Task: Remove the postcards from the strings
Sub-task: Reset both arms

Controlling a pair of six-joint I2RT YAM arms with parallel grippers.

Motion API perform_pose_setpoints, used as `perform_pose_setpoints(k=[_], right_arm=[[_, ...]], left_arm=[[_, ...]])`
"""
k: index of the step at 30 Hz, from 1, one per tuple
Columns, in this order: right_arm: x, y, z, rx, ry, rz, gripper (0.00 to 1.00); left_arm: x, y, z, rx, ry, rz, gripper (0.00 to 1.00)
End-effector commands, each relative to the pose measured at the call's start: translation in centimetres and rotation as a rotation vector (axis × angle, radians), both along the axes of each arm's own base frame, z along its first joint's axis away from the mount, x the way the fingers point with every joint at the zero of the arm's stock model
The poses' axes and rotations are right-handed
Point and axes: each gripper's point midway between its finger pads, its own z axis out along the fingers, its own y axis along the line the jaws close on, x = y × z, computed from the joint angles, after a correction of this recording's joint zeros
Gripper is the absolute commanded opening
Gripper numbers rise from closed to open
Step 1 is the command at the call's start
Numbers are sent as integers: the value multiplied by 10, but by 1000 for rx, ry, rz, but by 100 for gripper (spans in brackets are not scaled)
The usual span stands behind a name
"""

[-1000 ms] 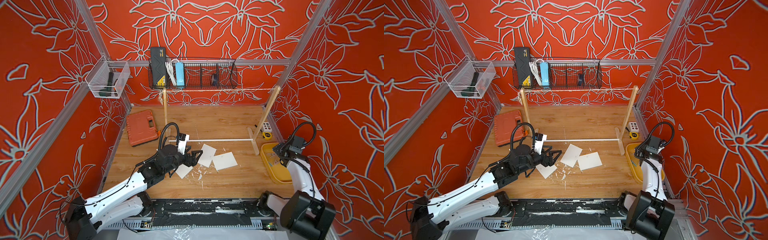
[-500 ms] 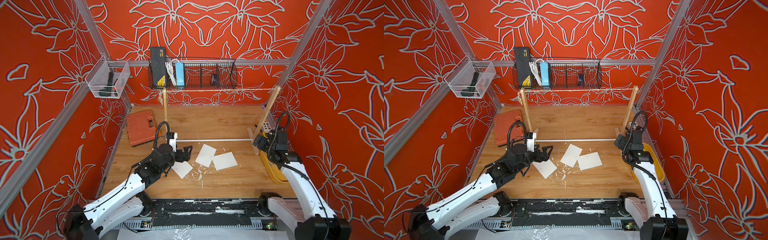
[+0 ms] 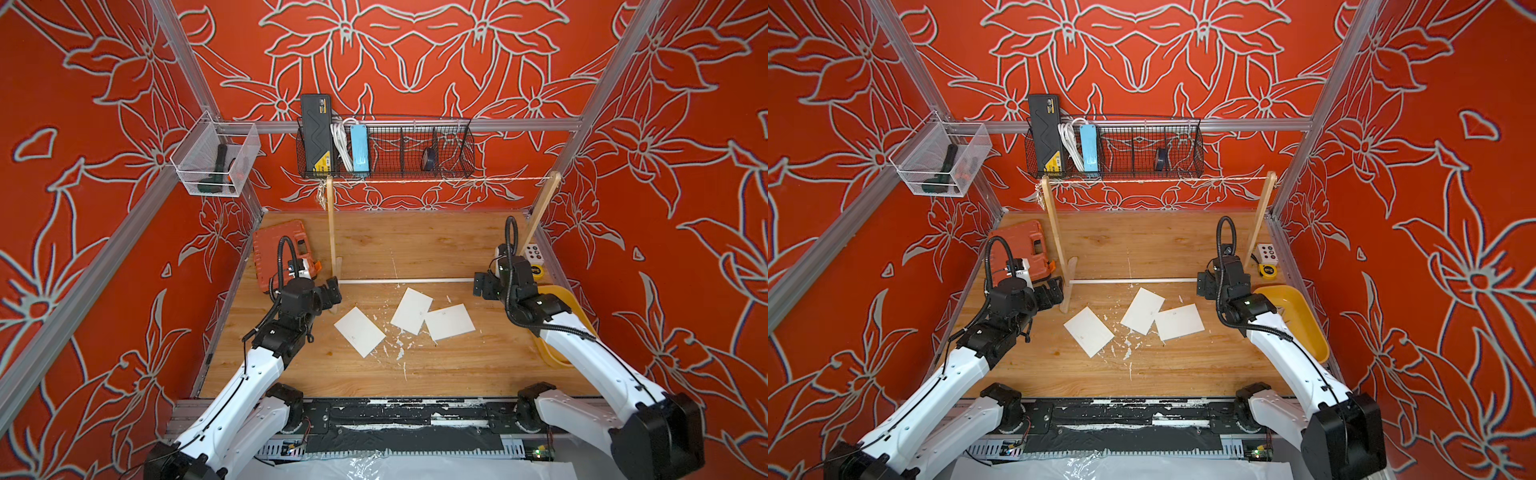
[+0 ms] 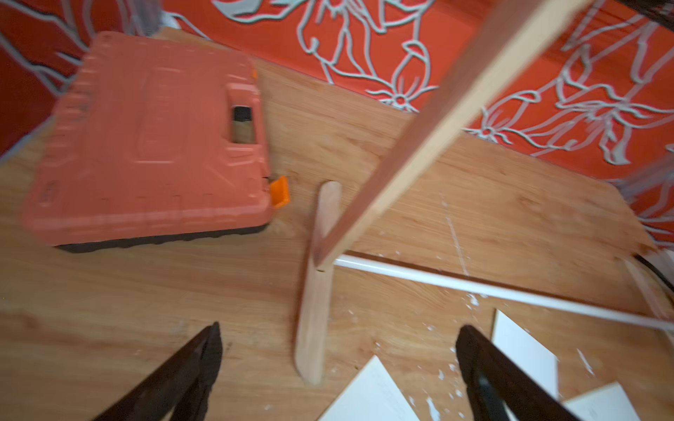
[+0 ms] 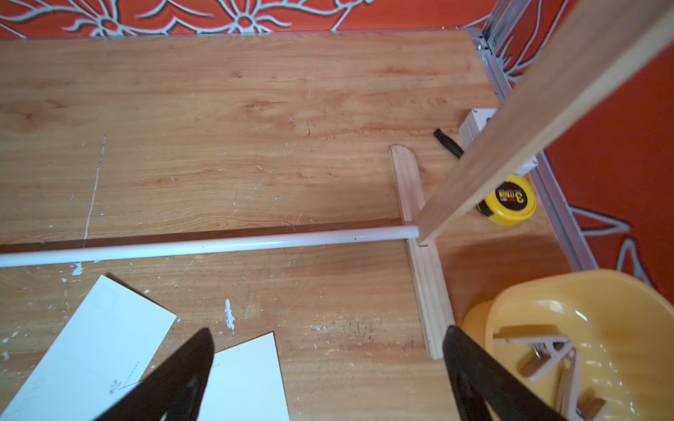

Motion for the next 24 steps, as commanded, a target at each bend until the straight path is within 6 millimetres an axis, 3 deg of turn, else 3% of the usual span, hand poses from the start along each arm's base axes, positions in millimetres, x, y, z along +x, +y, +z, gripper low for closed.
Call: perform_pose_setpoints(k=[1, 7, 13, 15, 19, 24], right_arm=[[23, -13, 15, -122, -115, -41, 98], [40, -30, 5, -288, -256, -89, 98], [48, -50, -30, -415, -171, -140, 98], [47, -55, -36, -428, -173, -150, 98], [42, -62, -53, -384, -188, -147, 98], [39, -64, -60, -308, -285, -99, 98]], left_arm=[[8, 36, 2, 53, -53, 163, 98], [23, 54, -4, 167, -141, 194, 98], [35, 76, -45, 230, -102, 245, 96], [37, 76, -48, 229, -128, 248, 96], [38, 64, -35, 263, -255, 167, 93], [23, 58, -51, 253, -314, 122, 93]])
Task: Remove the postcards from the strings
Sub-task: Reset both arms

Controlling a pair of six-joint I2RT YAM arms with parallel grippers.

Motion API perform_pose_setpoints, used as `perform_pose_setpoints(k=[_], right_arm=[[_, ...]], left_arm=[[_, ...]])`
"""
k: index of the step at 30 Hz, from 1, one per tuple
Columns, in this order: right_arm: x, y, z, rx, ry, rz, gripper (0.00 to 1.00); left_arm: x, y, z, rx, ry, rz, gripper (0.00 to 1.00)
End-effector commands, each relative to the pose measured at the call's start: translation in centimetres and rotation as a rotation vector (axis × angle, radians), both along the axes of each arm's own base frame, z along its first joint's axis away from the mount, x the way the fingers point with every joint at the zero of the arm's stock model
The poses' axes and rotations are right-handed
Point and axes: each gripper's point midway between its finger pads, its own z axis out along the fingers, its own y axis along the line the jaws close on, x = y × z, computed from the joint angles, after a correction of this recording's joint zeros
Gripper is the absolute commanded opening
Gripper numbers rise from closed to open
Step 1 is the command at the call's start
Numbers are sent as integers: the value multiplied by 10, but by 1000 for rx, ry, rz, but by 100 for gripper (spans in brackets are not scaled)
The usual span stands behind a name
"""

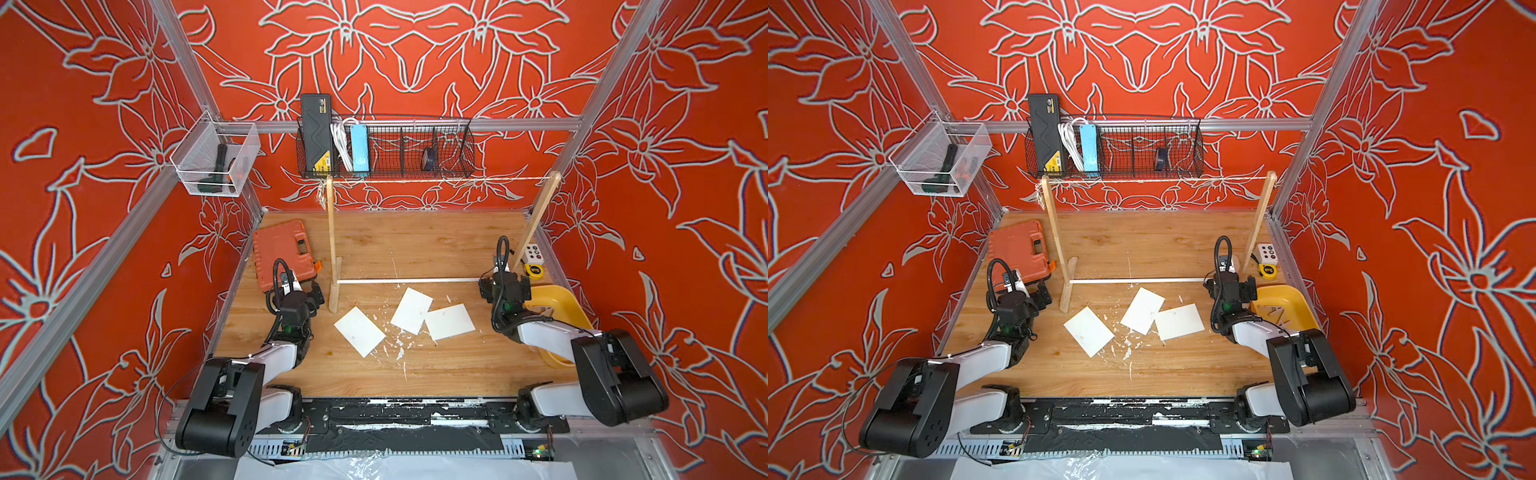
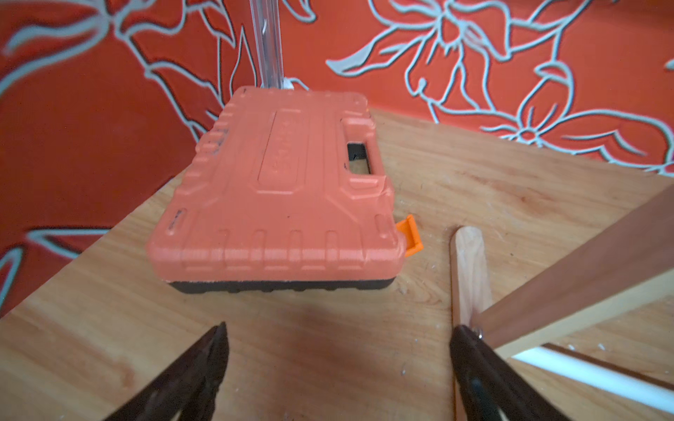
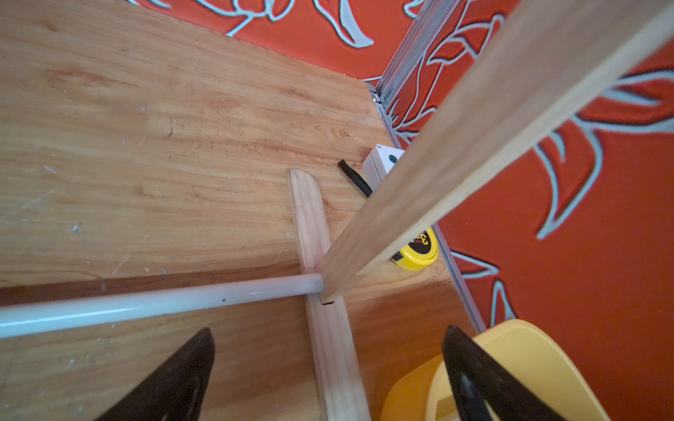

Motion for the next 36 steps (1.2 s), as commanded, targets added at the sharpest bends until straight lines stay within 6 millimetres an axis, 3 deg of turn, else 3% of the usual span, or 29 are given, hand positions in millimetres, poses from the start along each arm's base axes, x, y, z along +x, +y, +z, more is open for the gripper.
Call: perform_pose_setpoints(k=[1, 4, 6, 7, 9, 36], right_arm=[[7, -2, 13, 63, -116, 38, 98], [5, -12, 0, 191, -121, 70, 98], [12, -17, 4, 202, -186, 62, 98], [7, -16, -5, 208, -98, 56, 98], [8, -14, 1, 173, -167, 59, 98], [7, -17, -3, 197, -123, 46, 98]], left_arm=[[-5, -7, 15, 31, -137, -58, 93], [0, -17, 7, 41, -112, -115, 91], [2, -19, 4, 60, -107, -117, 94], [3, -21, 4, 63, -100, -122, 97], [3, -21, 4, 65, -105, -122, 98], [3, -24, 5, 82, -105, -123, 98]])
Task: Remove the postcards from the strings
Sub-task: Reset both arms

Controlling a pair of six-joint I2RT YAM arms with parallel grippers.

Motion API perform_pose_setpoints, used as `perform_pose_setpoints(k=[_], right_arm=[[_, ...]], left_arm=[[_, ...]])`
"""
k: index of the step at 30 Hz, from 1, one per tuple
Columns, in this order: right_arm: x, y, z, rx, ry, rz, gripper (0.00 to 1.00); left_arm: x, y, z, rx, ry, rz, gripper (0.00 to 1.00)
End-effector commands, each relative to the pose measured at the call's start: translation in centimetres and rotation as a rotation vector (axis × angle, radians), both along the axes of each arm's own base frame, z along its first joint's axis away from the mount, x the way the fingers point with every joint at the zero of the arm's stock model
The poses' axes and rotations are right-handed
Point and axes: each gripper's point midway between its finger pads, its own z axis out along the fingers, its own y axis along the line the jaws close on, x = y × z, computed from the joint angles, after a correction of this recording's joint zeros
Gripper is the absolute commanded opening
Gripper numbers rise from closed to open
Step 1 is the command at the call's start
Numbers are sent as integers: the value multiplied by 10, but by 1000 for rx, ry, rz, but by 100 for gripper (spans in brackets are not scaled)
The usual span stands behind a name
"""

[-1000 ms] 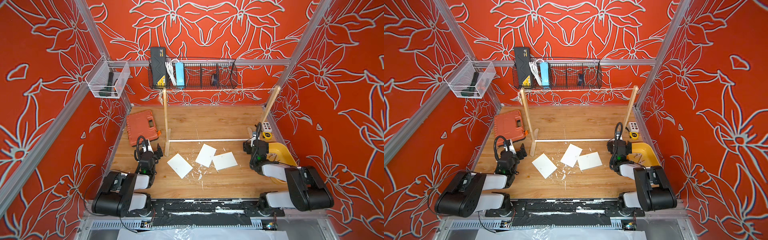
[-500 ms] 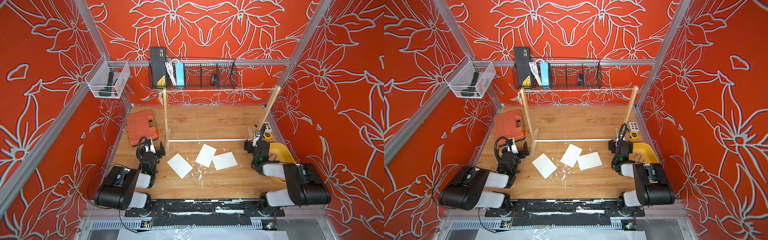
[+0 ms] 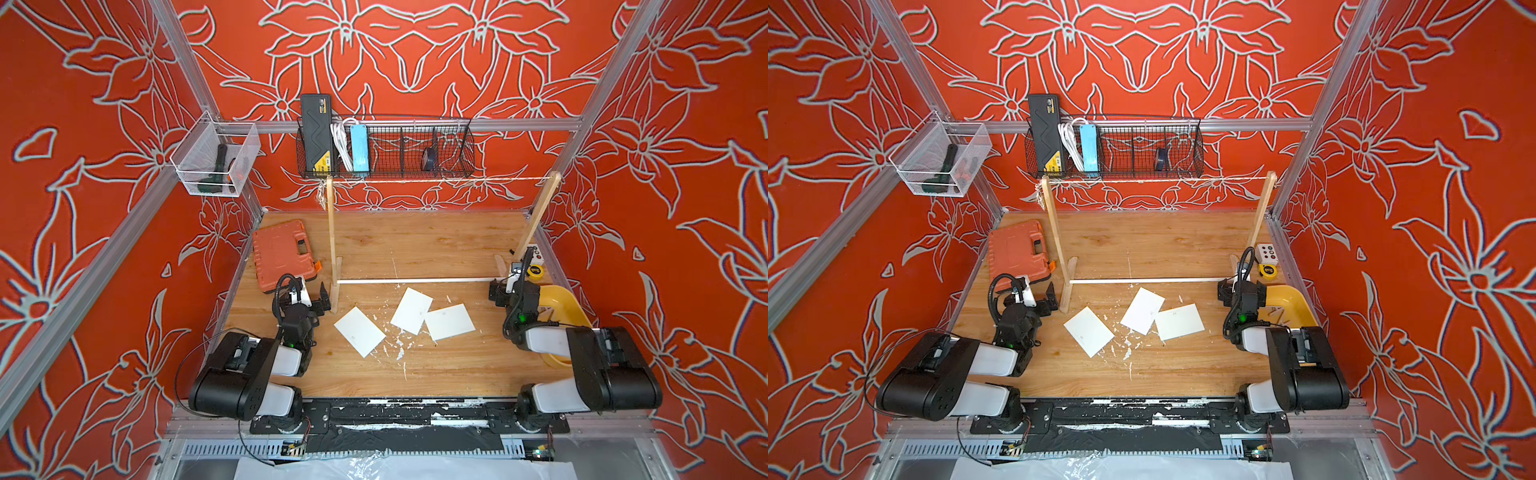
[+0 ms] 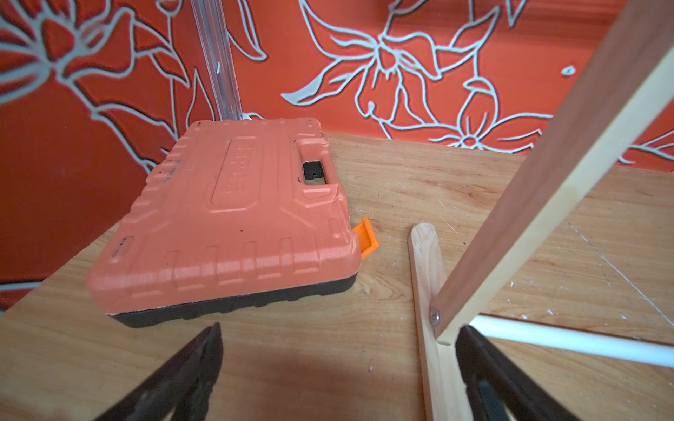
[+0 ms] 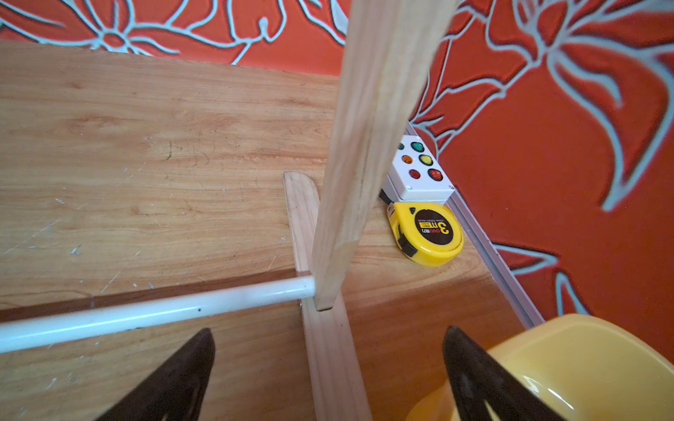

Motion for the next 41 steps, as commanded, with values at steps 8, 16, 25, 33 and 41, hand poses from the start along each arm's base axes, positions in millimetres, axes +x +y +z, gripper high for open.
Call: perform_pose_setpoints(k=[8, 16, 25, 33, 41], right_arm=[[-3, -9, 11, 22, -61, -66, 98], [0, -7, 9, 11, -41, -55, 98], [1, -5, 10, 5, -41, -45, 98], [0, -5, 10, 7, -46, -44, 98], [0, -5, 10, 5, -44, -44, 98]], left_arm=[[-4, 10, 12, -16, -59, 45, 98], [3, 1, 8, 9, -31, 8, 98], [0, -6, 13, 48, -53, 13, 98], [4, -5, 9, 25, -30, -20, 97], [5, -8, 9, 29, -27, -40, 98]])
